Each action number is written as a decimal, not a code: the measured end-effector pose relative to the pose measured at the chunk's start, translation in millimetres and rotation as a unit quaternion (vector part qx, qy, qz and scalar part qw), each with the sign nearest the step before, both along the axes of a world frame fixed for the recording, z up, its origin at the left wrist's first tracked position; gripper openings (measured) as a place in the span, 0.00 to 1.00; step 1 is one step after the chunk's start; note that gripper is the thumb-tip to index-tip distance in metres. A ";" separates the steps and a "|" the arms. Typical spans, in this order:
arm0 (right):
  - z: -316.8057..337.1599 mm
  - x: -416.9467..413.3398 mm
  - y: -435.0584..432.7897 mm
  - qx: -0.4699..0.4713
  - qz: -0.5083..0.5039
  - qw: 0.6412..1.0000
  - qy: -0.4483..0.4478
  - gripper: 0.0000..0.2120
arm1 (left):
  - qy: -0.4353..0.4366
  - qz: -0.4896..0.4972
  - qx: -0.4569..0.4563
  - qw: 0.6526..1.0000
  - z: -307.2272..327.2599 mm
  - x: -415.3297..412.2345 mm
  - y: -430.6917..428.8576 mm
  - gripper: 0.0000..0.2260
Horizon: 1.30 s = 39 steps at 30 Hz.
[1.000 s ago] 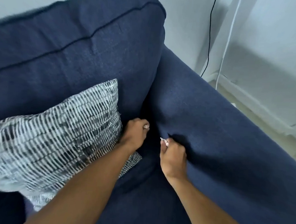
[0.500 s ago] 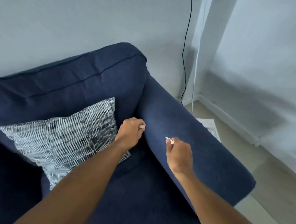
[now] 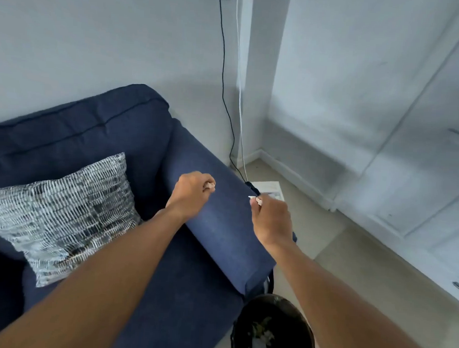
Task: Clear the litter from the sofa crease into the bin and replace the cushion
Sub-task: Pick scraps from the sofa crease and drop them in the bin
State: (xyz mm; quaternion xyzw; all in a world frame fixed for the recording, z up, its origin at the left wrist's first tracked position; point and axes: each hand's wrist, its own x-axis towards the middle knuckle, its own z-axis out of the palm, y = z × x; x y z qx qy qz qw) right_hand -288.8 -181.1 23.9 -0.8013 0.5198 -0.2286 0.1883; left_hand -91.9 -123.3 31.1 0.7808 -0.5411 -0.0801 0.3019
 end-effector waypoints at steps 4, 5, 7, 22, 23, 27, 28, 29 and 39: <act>8.5 -51.7 -1.2 -0.005 -0.023 1.000 0.010 0.14 | 0.005 -0.016 0.005 1.000 2.0 -45.2 -10.1 0.04; 8.7 -64.8 -2.9 -0.010 -0.029 0.999 0.016 0.14 | 0.001 -0.021 0.006 1.000 2.4 -55.8 -13.2 0.04; 8.7 -89.7 -6.1 -0.013 -0.045 0.999 0.027 0.14 | -0.005 -0.034 0.005 0.999 2.5 -76.0 -19.2 0.04; -18.5 -235.6 -8.7 0.019 -0.096 0.994 0.052 0.12 | 0.007 -0.153 0.022 0.988 -40.5 -198.5 -41.7 0.04; -22.5 -241.9 -8.1 0.023 -0.100 0.993 0.050 0.12 | 0.007 -0.155 0.025 0.988 -44.8 -202.9 -41.2 0.04; -38.4 -258.0 -1.6 0.036 -0.102 0.992 0.061 0.13 | 0.004 -0.164 0.030 0.986 -63.0 -216.2 -34.6 0.04; -42.8 -260.6 0.9 0.041 -0.101 0.992 0.061 0.13 | -0.002 -0.167 0.031 0.986 -68.8 -219.0 -31.7 0.05; -46.3 -262.2 2.8 0.045 -0.102 0.992 0.061 0.13 | -0.007 -0.168 0.033 0.985 -73.4 -221.1 -29.3 0.05; -94.2 -255.6 30.3 0.085 -0.096 0.988 0.087 0.13 | 0.006 -0.172 0.062 0.983 -126.6 -223.2 3.0 0.03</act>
